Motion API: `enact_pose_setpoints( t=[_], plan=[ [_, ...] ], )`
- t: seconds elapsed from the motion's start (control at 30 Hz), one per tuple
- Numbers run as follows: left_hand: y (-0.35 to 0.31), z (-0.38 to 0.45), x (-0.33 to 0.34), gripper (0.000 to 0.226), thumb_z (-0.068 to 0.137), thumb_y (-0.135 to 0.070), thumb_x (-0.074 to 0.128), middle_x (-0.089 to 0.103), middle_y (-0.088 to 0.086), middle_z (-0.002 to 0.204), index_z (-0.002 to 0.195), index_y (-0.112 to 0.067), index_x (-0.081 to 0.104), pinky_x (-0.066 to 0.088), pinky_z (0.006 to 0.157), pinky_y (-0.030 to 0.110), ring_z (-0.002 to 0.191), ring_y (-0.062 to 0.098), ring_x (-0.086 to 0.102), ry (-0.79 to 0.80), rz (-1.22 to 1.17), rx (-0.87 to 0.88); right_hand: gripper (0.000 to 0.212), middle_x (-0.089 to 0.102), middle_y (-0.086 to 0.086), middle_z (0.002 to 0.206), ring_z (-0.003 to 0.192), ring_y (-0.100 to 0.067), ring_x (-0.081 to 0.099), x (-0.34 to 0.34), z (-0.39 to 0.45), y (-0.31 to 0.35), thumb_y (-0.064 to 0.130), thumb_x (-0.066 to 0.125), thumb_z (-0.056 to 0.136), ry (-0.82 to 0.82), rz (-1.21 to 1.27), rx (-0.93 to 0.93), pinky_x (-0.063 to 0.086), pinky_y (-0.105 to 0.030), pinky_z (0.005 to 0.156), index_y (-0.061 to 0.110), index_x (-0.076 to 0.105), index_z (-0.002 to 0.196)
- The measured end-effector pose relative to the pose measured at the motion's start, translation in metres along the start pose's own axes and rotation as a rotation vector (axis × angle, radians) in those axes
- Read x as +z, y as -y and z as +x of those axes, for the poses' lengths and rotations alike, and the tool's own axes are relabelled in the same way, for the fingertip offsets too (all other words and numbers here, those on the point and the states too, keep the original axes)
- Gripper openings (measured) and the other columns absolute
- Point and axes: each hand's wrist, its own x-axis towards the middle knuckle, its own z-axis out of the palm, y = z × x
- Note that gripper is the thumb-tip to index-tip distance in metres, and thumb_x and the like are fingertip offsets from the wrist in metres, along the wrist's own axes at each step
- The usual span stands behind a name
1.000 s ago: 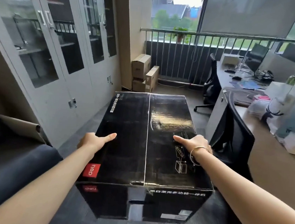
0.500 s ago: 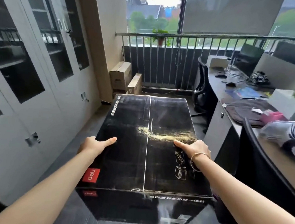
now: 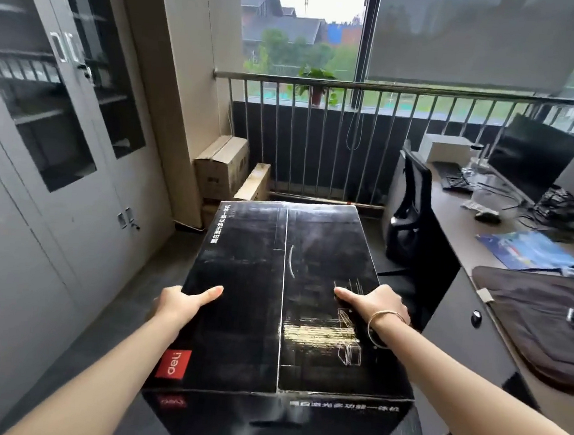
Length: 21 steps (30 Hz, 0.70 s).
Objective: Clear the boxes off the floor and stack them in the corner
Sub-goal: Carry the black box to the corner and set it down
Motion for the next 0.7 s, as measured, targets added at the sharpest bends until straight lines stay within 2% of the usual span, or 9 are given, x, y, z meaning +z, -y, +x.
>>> enact_pose_setpoints(
  t=[0.17,0.47,0.7],
  plan=[
    [-0.077,0.117,0.039,0.060,0.045,-0.071,0.082,0.070,0.000,0.085,0.077,-0.021,0.071,0.053,0.084,0.037,0.087,0.025,0.064,0.031,0.004,0.051,0.094,0.068,-0.008,0.109,0.103,-0.030,0.063,0.036,0.129,0.077,0.086,0.066,0.046,0.005,-0.001,0.009,0.046,-0.032,0.075,0.012,0.061,0.103],
    [-0.220,0.358,0.098,0.077,0.035,-0.088,0.068,0.070,-0.003,0.088,0.082,-0.027,0.073,0.052,0.085,0.038,0.088,0.026,0.064,0.058,0.117,0.095,0.093,0.068,-0.011,0.111,0.105,-0.032,0.063,0.086,0.341,0.222,0.084,0.068,0.048,-0.024,0.030,0.104,0.047,-0.035,0.080,0.011,0.060,0.106],
    [-0.313,0.495,0.152,0.068,0.048,-0.082,0.071,0.070,0.003,0.094,0.082,-0.023,0.070,0.050,0.081,0.036,0.092,0.031,0.062,0.062,0.170,0.124,0.098,0.067,-0.011,0.111,0.104,-0.033,0.063,0.109,0.485,0.304,0.086,0.067,0.043,-0.036,0.049,0.144,0.050,-0.037,0.084,0.012,0.060,0.106]
  ],
)
